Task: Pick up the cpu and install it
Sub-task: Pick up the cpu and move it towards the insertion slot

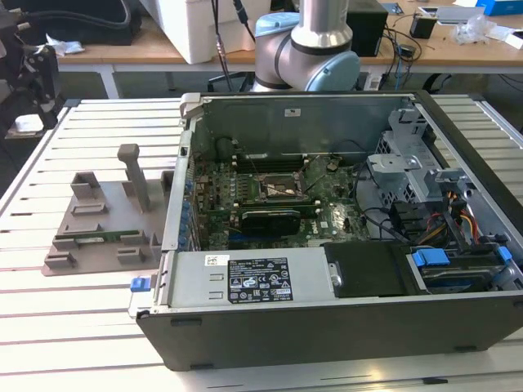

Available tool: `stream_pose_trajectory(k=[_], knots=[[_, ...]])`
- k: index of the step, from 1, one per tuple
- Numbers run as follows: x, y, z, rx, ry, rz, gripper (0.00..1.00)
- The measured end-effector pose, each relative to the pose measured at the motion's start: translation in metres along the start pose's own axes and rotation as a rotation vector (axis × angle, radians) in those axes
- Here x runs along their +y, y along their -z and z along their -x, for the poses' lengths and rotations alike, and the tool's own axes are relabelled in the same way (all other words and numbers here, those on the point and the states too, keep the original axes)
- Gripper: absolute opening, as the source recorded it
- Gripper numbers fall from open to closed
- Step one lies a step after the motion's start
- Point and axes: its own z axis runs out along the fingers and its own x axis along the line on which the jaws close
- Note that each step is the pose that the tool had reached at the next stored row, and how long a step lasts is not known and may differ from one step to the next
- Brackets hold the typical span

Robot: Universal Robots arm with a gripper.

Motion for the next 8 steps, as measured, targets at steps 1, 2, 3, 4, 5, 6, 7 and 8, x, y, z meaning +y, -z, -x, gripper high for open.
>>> stream_pose_trajectory(k=[1, 2, 3, 4, 5, 6, 7, 8], knots=[[0.0, 0.0033, 0.0001, 0.0, 0.0, 0.0, 0.55], [0.0, 0.0058, 0.0002, 0.0, 0.0, 0.0, 0.55], [0.0, 0.0083, 0.0002, 0.0, 0.0, 0.0, 0.55], [0.0, 0.0086, 0.0003, -0.0002, 0.0, 0.0002, 0.55], [-0.0002, 0.0089, 0.001, -0.0001, 0.0, 0.0004, 0.55], [-0.0003, 0.0089, 0.0039, 0.0013, 0.0, 0.0015, 0.55], [-0.0006, 0.0087, 0.0076, 0.0038, 0.0, 0.0037, 0.55], [-0.001, 0.0087, 0.0116, 0.0066, 0.0, 0.0068, 0.55]])
